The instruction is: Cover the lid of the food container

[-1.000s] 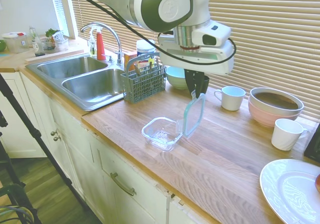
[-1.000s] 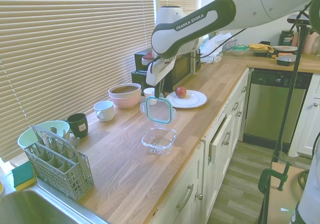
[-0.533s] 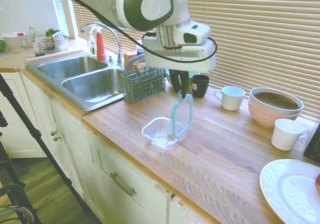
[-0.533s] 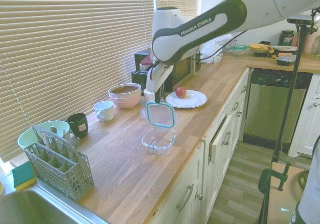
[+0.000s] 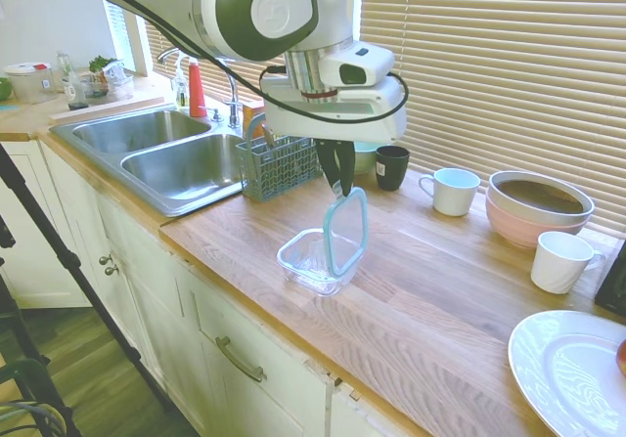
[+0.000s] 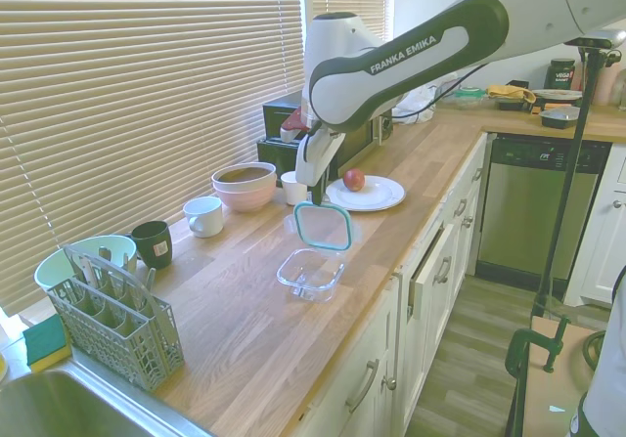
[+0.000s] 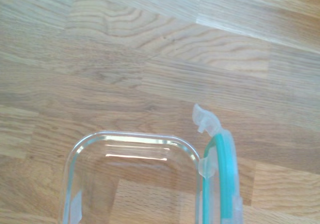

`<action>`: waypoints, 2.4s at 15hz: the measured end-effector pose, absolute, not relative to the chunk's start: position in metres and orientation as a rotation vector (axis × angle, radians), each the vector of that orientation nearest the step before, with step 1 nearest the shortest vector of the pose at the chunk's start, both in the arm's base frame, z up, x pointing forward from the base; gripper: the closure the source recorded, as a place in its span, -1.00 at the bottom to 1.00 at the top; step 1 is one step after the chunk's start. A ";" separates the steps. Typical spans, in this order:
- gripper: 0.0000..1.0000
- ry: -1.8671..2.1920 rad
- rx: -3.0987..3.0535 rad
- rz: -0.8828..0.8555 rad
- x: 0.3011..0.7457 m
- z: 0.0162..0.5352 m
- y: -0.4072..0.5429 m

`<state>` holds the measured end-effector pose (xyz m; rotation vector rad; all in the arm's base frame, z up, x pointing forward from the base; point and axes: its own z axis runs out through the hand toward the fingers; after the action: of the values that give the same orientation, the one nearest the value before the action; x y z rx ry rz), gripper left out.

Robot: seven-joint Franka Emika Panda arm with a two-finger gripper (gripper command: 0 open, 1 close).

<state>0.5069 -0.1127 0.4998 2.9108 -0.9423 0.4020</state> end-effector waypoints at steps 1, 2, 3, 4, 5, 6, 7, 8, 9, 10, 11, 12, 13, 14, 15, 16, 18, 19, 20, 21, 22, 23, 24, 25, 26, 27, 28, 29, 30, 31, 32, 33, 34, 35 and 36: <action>1.00 -0.936 2.907 0.403 0.508 0.500 -0.109; 1.00 -0.928 2.899 0.404 0.508 0.499 -0.105; 1.00 -0.923 2.894 0.401 0.509 0.498 -0.098; 1.00 -0.914 2.888 0.400 0.510 0.496 -0.091; 1.00 -0.905 2.881 0.398 0.512 0.494 -0.082; 1.00 -0.894 2.873 0.393 0.514 0.490 -0.072; 1.00 -0.884 2.865 0.384 0.515 0.484 -0.062; 1.00 -0.867 2.858 0.373 0.516 0.477 -0.053; 1.00 -0.849 2.853 0.362 0.518 0.470 -0.043; 1.00 -0.836 2.851 0.351 0.519 0.463 -0.035; 1.00 -0.823 2.846 0.343 0.520 0.454 -0.028; 1.00 -0.809 2.842 0.334 0.520 0.445 -0.022; 1.00 -0.801 2.840 0.321 0.522 0.437 -0.016; 1.00 -0.793 2.839 0.313 0.523 0.430 -0.010; 1.00 -0.780 2.835 0.309 0.524 0.424 -0.004; 1.00 -0.771 2.831 0.308 0.526 0.419 0.002; 1.00 -0.754 2.829 0.306 0.529 0.407 0.012; 1.00 -0.748 2.828 0.302 0.530 0.402 0.015; 1.00 -0.739 2.829 0.299 0.532 0.397 0.016; 1.00 -0.728 2.829 0.298 0.533 0.392 0.017; 1.00 -0.720 2.827 0.294 0.534 0.387 0.017; 1.00 -0.714 2.825 0.292 0.535 0.383 0.015; 1.00 -0.698 2.818 0.290 0.536 0.379 0.013; 1.00 -0.679 2.809 0.289 0.536 0.377 0.010; 1.00 -0.657 2.801 0.290 0.535 0.376 0.008; 1.00 -0.626 2.791 0.291 0.534 0.375 0.005; 1.00 -0.595 2.781 0.290 0.534 0.373 0.003; 1.00 -0.580 2.772 0.292 0.533 0.373 0.001; 1.00 -0.576 2.768 0.293 0.533 0.373 -0.001; 1.00 -0.578 2.767 0.292 0.533 0.372 -0.002; 1.00 -0.580 2.767 0.290 0.534 0.371 -0.004; 1.00 -0.581 2.767 0.286 0.534 0.369 -0.006; 1.00 -0.576 2.766 0.282 0.535 0.367 -0.008; 1.00 -0.569 2.766 0.285 0.535 0.365 -0.010; -1.00 -0.564 2.764 0.288 0.536 0.365 -0.010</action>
<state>0.5357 -0.0101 0.3647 2.7641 -0.5643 0.2880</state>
